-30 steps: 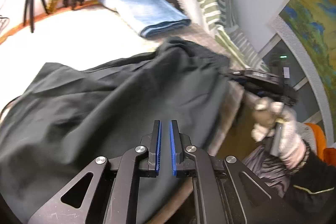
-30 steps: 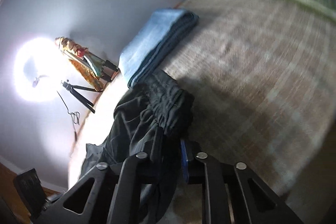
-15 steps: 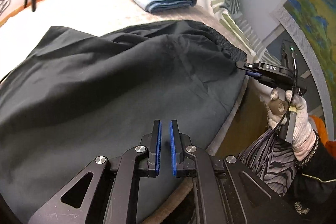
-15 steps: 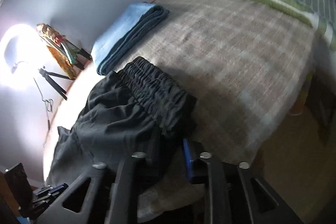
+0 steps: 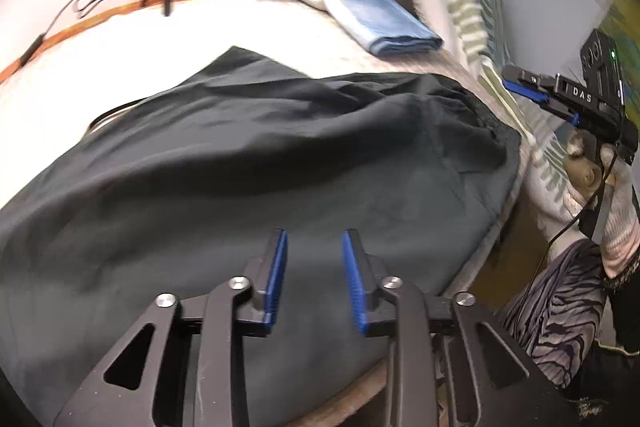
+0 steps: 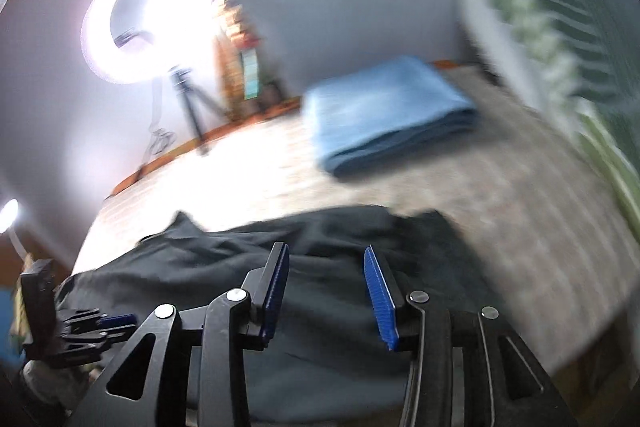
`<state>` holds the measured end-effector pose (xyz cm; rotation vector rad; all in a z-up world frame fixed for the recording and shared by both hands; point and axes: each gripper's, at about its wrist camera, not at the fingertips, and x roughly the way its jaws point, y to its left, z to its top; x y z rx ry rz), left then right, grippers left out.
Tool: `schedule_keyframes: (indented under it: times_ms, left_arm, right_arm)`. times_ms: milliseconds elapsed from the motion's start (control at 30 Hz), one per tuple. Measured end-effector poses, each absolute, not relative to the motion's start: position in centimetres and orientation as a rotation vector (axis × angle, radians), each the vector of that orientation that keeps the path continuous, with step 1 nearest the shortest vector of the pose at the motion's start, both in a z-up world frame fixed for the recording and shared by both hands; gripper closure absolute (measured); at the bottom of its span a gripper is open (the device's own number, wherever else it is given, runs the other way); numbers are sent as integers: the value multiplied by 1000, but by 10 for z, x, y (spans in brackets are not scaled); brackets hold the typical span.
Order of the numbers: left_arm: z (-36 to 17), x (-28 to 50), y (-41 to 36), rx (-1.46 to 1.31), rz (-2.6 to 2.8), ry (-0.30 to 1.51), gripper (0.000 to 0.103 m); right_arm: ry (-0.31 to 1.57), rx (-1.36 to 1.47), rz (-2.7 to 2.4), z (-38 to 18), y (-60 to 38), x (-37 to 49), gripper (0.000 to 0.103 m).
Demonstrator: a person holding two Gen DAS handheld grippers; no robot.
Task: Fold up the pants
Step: 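Open the left tool and release the trousers while the right tool moves away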
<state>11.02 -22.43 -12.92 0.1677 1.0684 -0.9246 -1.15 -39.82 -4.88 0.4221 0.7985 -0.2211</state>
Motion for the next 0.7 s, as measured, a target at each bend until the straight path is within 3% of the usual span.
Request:
schedule_keyframes:
  times_ms: [167, 433, 700]
  left_arm:
    - [-132, 114, -208, 139, -899, 1077, 68]
    - [-132, 104, -207, 141, -939, 1087, 68]
    - [-145, 105, -204, 150, -931, 1139, 68]
  right_arm:
    - [867, 303, -42, -61, -367, 64, 50]
    - [1077, 208, 235, -105, -318, 175, 49]
    - [1176, 207, 320, -141, -297, 223, 49]
